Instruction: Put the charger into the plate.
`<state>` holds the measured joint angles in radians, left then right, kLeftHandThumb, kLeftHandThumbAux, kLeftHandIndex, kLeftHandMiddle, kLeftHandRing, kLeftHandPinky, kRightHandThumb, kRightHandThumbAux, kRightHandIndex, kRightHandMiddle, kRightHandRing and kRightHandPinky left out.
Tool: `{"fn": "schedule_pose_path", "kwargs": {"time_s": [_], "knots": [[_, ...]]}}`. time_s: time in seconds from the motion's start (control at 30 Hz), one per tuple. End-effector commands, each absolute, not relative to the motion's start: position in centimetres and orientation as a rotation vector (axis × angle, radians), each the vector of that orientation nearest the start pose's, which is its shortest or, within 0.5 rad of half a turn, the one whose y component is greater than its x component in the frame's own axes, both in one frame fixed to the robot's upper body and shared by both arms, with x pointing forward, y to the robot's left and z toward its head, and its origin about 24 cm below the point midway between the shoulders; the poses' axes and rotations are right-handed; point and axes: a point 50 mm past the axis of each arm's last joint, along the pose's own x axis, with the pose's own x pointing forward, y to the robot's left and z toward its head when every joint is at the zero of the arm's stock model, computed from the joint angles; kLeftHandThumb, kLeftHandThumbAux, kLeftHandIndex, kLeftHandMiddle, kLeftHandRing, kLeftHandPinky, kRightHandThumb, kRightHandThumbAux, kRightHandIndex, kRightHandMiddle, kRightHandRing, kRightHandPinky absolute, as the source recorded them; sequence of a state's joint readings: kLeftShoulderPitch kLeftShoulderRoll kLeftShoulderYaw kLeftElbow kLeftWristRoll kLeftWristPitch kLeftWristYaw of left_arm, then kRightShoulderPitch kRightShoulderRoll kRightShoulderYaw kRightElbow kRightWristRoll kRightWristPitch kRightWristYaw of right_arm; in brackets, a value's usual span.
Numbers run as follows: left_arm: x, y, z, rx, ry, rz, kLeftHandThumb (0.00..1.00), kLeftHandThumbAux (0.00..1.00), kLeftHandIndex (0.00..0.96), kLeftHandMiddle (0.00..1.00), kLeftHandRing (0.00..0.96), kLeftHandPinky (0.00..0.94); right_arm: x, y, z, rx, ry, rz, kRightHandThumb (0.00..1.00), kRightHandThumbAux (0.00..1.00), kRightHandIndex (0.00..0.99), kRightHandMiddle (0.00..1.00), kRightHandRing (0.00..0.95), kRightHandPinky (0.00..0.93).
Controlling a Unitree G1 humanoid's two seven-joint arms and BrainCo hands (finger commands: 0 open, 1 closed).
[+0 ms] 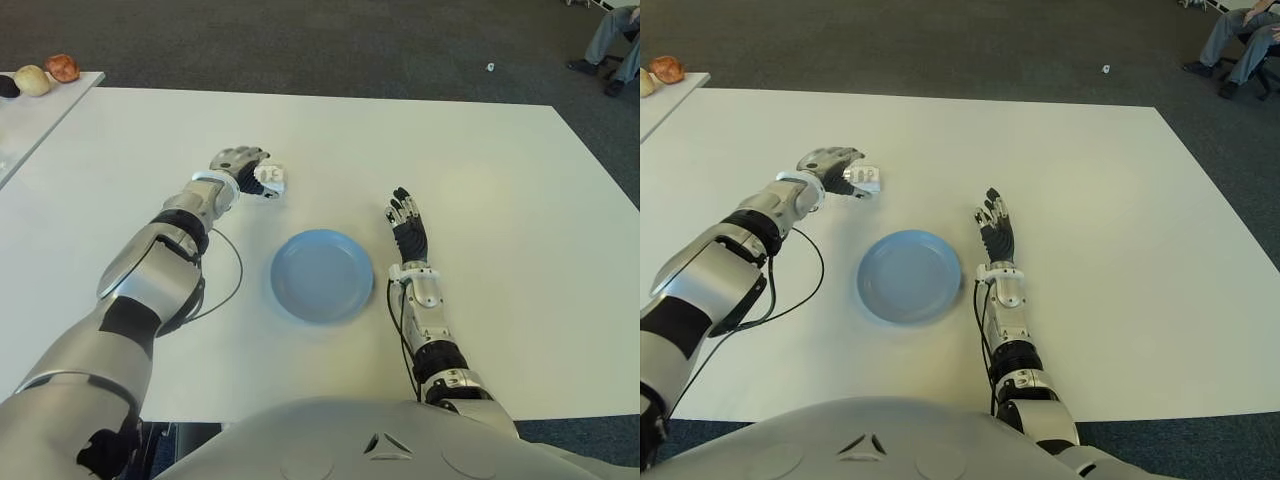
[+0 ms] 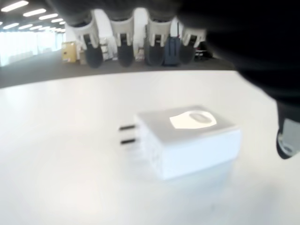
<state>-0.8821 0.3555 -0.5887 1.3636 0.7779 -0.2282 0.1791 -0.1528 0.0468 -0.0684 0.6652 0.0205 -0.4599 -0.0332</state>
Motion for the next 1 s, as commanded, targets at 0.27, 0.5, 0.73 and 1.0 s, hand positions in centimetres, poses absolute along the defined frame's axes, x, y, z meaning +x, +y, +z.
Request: {"fn": "schedule_pose_path", "kwargs": {"time_s": [0.27,0.5,0.73,1.0], "knots": [[36.0,18.9,1.5,1.419,0.304,-0.411,0.006,0.407,0.000,0.000,0.000,0.000,22.6,-14.9,-6.4,0.081,0.260,-0.078,0.000,0.565,0.000,0.038,0.017,0.020],[35.5,19.3,0.8,1.380,0.360,-0.435,0.000,0.390,0.000,0.000,0.000,0.000,22.5,-14.9,-6.3,0.085,0.251,-0.086,0.000,0.575,0.000,0.047,0.025,0.023],[34.4,19.9,-0.6,1.328,0.444,-0.468,0.000,0.397,0.000,0.000,0.000,0.000,22.3,-14.9,-6.0,0.079,0.237,-0.092,0.000,0.560,0.000,0.059,0.036,0.031],[33.1,20.7,-2.2,1.326,0.513,-0.479,0.000,0.445,0.000,0.000,0.000,0.000,22.2,-14.9,-5.9,0.090,0.226,-0.087,0.000,0.544,0.000,0.070,0.044,0.036]]}}
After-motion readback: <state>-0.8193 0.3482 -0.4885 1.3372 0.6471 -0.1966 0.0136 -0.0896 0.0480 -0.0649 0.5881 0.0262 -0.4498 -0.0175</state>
